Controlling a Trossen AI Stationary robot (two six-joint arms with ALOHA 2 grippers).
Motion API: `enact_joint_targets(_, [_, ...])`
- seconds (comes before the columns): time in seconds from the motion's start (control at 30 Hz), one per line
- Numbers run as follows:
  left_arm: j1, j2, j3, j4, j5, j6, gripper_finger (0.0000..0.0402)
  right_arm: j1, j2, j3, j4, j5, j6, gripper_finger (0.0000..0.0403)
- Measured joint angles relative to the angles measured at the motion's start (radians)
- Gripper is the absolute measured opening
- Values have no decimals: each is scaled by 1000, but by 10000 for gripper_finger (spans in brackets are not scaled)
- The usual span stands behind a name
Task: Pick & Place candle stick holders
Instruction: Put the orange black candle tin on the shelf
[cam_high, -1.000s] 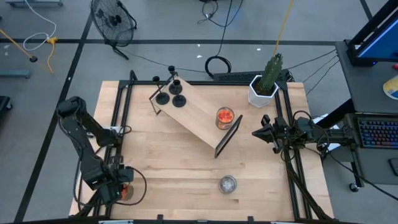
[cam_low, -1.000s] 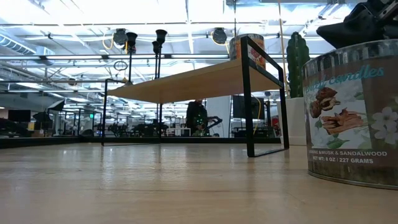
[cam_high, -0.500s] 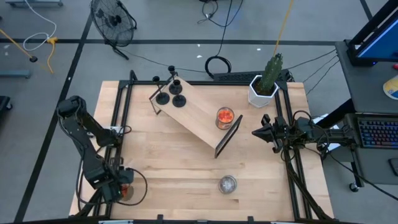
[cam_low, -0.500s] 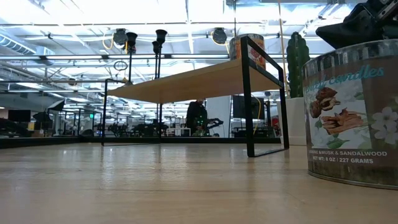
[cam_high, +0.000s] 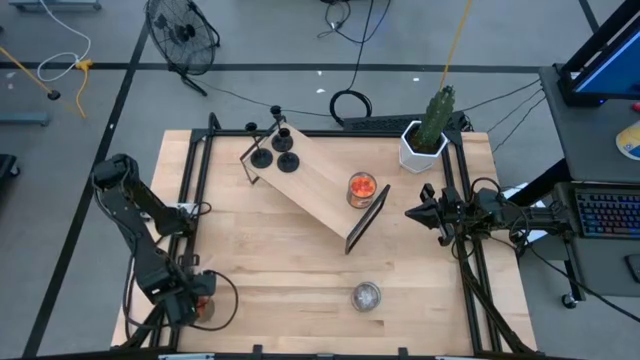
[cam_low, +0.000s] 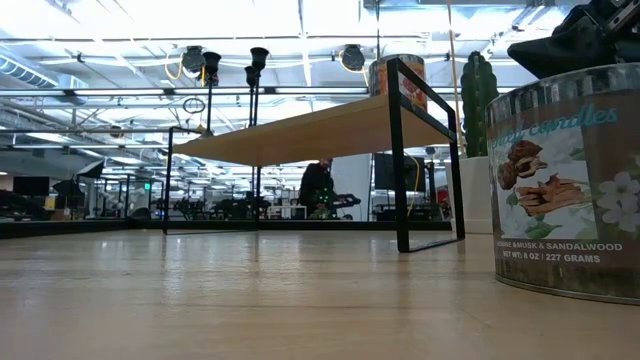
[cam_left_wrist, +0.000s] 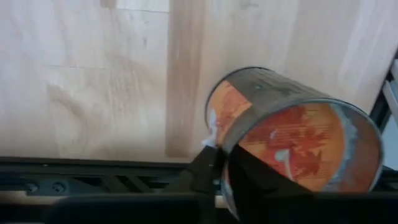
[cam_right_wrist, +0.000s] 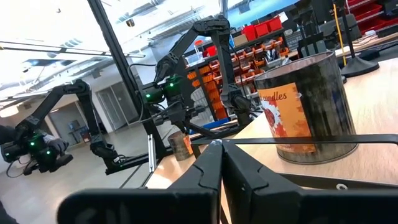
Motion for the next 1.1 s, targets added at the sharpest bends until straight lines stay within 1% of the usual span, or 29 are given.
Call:
enact_joint_targets(0.03, [5, 0, 0, -3, -1, -5, 21, 0, 0, 0, 0, 0, 0, 1])
enact_joint_targets(0.1, [18, 0, 0, -10, -2, -26, 9, 0, 0, 0, 0, 0, 0, 1])
enact_joint_targets(0.2, [40, -4, 0, -3, 6, -34, 11, 0, 0, 0, 0, 0, 0, 1])
enact_joint_targets(0.33, [80, -33, -6, -4, 47, -40, 6, 0, 0, 0, 0, 0, 0, 1])
enact_joint_targets(0.53, [164, -127, -3, 0, 91, -44, 5, 0, 0, 0, 0, 0, 30, 1])
enact_joint_targets(0.67, [242, -193, 22, -5, 61, -45, 3, 0, 0, 0, -5, -3, 52, 1])
enact_joint_targets(0.83, [364, -249, 88, -6, -48, -32, 3, 0, 0, 0, -10, -3, 52, 2])
enact_joint_targets(1.0, [486, -253, 197, -5, -113, 53, 2, 0, 0, 0, -11, -4, 51, 1])
enact_joint_targets(1.1, [555, -227, 270, -5, -145, 124, 2, 0, 0, 0, -13, -4, 51, 2])
